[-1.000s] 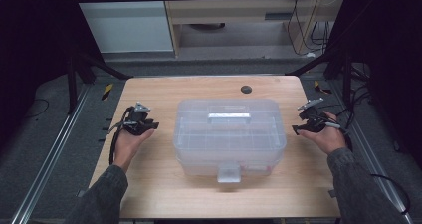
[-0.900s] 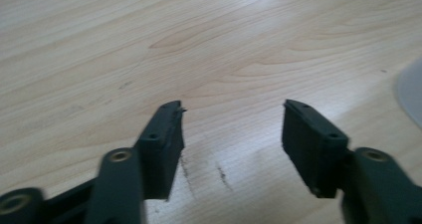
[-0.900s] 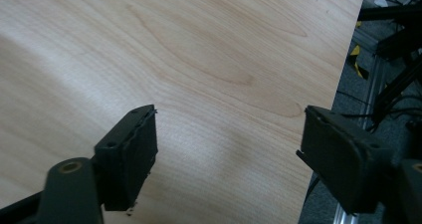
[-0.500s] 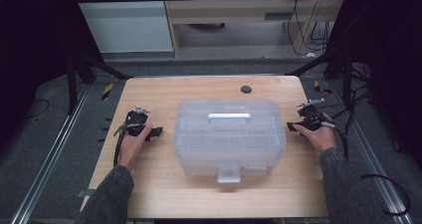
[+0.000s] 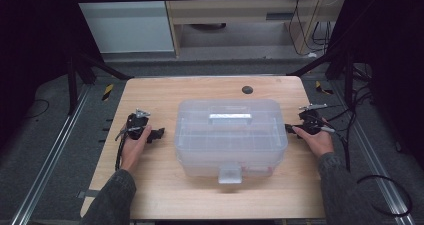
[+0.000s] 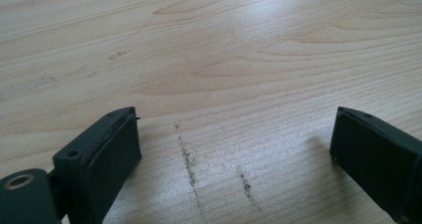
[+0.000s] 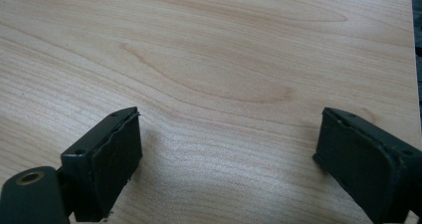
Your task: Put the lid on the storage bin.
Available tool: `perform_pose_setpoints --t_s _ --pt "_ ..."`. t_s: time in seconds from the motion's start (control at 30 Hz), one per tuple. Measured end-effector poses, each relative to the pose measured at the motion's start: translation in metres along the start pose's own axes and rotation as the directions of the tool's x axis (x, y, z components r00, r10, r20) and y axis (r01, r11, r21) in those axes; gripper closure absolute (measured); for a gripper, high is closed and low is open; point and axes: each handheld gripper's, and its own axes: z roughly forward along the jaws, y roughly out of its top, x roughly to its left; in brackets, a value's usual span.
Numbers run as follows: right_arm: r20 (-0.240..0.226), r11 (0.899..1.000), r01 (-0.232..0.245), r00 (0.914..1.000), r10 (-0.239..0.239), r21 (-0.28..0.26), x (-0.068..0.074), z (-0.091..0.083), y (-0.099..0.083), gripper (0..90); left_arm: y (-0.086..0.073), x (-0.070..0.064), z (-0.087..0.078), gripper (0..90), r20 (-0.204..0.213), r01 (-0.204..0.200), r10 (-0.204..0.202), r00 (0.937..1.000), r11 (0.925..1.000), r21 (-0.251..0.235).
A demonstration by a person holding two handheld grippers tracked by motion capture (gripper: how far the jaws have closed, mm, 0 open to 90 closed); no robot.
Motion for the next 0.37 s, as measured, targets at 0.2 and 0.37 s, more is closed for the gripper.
perform_pose_setpoints --t_s 0.2,0.37 --pt "0.035 0.997 -0.031 0.9988 0.034 -0.071 0.006 0.002 -0.009 5.6 -0.001 -0.001 -0.001 2.7 -0.014 0.013 -0.013 0.9998 0.9999 0.004" --pt "0.087 0.994 -0.087 0.9919 0.092 -0.061 0.017 0.003 -0.009 0.3 -0.002 -0.003 -0.002 1.0 -0.037 0.039 -0.039 0.9986 0.9992 0.007"
